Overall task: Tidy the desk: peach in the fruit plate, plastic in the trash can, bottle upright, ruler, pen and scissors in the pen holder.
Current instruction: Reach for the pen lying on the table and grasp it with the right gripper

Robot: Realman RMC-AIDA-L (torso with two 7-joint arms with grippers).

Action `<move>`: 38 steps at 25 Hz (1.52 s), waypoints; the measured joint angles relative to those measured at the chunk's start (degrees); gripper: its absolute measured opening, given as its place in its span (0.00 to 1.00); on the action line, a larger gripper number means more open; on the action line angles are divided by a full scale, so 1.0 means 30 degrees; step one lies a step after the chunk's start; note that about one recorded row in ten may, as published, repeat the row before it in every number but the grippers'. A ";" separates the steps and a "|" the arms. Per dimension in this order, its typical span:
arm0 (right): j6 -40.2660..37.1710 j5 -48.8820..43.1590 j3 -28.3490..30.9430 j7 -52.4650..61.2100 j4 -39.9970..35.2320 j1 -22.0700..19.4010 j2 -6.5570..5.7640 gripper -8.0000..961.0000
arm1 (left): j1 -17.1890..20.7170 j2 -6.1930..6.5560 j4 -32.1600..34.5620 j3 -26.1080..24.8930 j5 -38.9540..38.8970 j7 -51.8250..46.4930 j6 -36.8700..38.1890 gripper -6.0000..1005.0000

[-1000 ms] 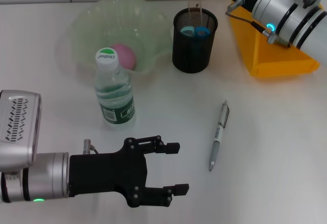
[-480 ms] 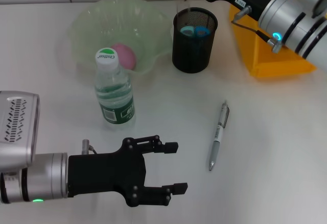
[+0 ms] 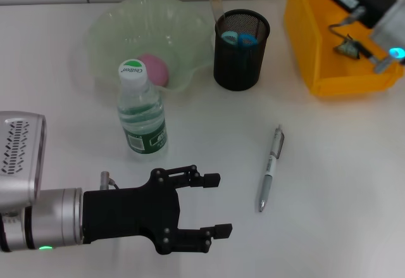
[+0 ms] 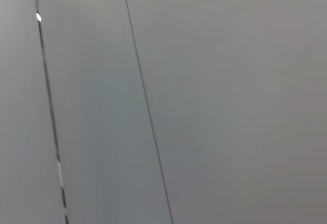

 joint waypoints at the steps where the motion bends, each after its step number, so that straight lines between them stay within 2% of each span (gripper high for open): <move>1: 0.0000 0.0000 0.0000 0.0000 0.0000 0.0000 0.0000 0.83 | 0.0000 0.0000 0.0000 -0.0001 -0.0020 -0.0004 0.0007 0.78; 4: -0.0438 -0.0109 -0.0368 0.2227 -0.3483 -0.2061 -0.0034 0.83 | -0.0001 0.0000 0.0000 -0.0001 -0.0081 -0.0085 0.0100 0.78; 5: -0.0537 -0.0763 -0.0498 0.4049 -0.6194 -0.3457 -0.0039 0.83 | 0.0000 0.0000 -0.0001 -0.0001 -0.0100 -0.0102 0.0129 0.78; 7: -0.0537 -0.1250 -0.0502 0.4802 -0.7194 -0.3925 -0.0037 0.83 | 0.0001 0.0001 0.0000 0.0002 -0.0118 -0.0116 0.0170 0.78; 9: -0.0552 -0.3126 -0.0405 0.7509 -0.9916 -0.4944 -0.0039 0.83 | 0.0015 0.0000 0.0000 0.0037 -0.0123 -0.0127 0.0243 0.78; 10: -0.0555 -0.5392 -0.0095 1.0397 -1.2060 -0.5424 -0.0029 0.83 | 0.0029 0.0000 -0.0001 0.0050 -0.0122 -0.0127 0.0298 0.78; 11: -0.0555 -0.5392 -0.0095 1.0397 -1.2060 -0.5424 -0.0029 0.83 | 0.0036 0.0001 0.0000 0.0055 -0.0123 -0.0128 0.0351 0.78; 14: -0.0903 -1.0458 0.0635 1.5841 -1.5507 -0.5605 -0.0029 0.83 | 0.0054 0.0000 0.0000 0.0075 -0.0123 -0.0126 0.0415 0.78; 15: -0.1511 -1.4024 0.0782 1.8966 -1.7686 -0.5481 -0.0043 0.83 | 0.0055 0.0000 -0.0001 0.0082 -0.0122 -0.0124 0.0420 0.78; 16: -0.1511 -1.4024 0.0782 1.8966 -1.7686 -0.5481 -0.0043 0.83 | 0.0051 0.0000 0.0000 0.0086 -0.0122 -0.0124 0.0420 0.78; 22: -0.5111 -2.3181 0.0422 2.7179 -2.3106 -0.4375 -0.0003 0.83 | 0.0028 -0.0001 0.0001 0.0134 -0.0120 -0.0133 0.0338 0.78; 25: -0.7176 -2.6269 -0.0430 3.0782 -2.3812 -0.3224 -0.0041 0.83 | 0.0022 -0.0001 0.0001 0.0143 -0.0115 -0.0150 0.0323 0.78; 28: -0.7614 -2.7546 -0.1256 3.2246 -2.3677 -0.2680 -0.0044 0.83 | -0.0042 -0.0001 0.0001 0.0147 -0.0112 -0.0155 0.0316 0.78; 30: -0.7687 -2.9249 -0.2803 3.3972 -2.3010 -0.1901 -0.0044 0.83 | -0.0121 -0.0001 0.0001 0.0148 -0.0112 -0.0156 0.0310 0.78; 33: -0.7483 -3.0243 -0.3907 3.4717 -2.2254 -0.1337 -0.0044 0.83 | -0.0173 0.0000 0.0001 0.0146 -0.0112 -0.0156 0.0306 0.78; 38: -0.6293 -3.1527 -0.5794 3.5853 -1.9582 -0.0006 -0.0020 0.83 | -0.0197 -0.0001 0.0002 0.0145 -0.0113 -0.0157 0.0283 0.78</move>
